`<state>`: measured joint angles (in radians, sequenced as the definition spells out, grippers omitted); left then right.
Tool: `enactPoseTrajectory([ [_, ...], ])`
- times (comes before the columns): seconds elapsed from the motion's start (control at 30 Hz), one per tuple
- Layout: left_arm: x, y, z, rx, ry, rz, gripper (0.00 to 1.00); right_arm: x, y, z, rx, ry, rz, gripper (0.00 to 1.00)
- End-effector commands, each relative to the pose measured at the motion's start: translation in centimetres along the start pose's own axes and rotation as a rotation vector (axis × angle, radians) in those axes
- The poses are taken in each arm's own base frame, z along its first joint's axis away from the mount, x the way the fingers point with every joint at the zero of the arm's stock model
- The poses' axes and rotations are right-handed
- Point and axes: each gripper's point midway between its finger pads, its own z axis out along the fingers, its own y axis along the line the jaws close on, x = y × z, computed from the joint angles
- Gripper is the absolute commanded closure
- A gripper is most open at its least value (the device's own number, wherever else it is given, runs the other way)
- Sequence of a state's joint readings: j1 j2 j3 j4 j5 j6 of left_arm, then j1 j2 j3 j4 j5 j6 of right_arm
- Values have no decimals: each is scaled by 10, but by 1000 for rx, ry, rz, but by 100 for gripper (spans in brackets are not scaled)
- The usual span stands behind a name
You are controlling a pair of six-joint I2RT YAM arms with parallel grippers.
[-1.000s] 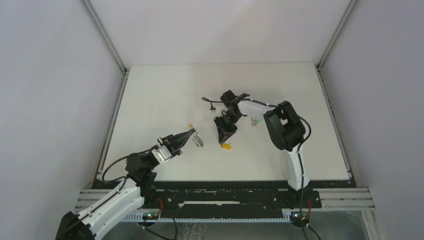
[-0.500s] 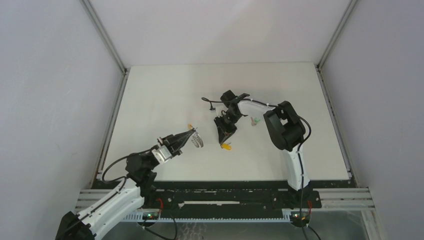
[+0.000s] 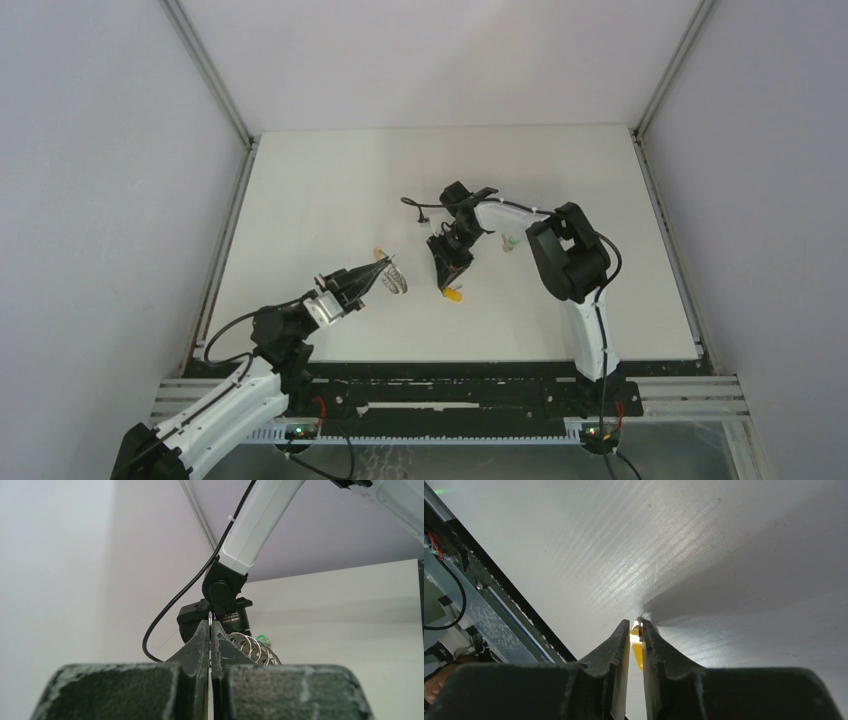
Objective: Put the keys on the keyring
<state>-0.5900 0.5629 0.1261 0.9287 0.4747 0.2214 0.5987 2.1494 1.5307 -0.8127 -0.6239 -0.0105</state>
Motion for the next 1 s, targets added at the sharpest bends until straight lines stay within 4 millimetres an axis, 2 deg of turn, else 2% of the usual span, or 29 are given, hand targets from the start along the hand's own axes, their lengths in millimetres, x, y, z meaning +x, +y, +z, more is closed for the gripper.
enactPoseTrajectory([
  [0.0,-6,0,0,1,-26,26,100,0,4,-4,28,1,-53,86],
  [0.07,-6,0,1,4,-27,26,100,1,5,-3,31,8,-67,88],
  [0.17,-7,-1,1,7,-33,24,100,2,9,-6,33,6,-97,100],
  [0.27,-10,-1,1,9,-43,24,100,0,17,-14,46,-27,-156,100],
  [0.4,-15,-2,2,19,-64,16,100,-5,34,-37,82,-106,-280,100],
  [0.67,-32,-6,6,52,-121,3,100,-8,78,-92,81,-318,-526,100],
  [0.8,-32,-8,10,76,-118,-12,100,-18,102,-126,73,-465,-626,100],
  [0.97,-34,-9,17,117,-124,-60,100,-23,131,-155,33,-625,-796,100],
])
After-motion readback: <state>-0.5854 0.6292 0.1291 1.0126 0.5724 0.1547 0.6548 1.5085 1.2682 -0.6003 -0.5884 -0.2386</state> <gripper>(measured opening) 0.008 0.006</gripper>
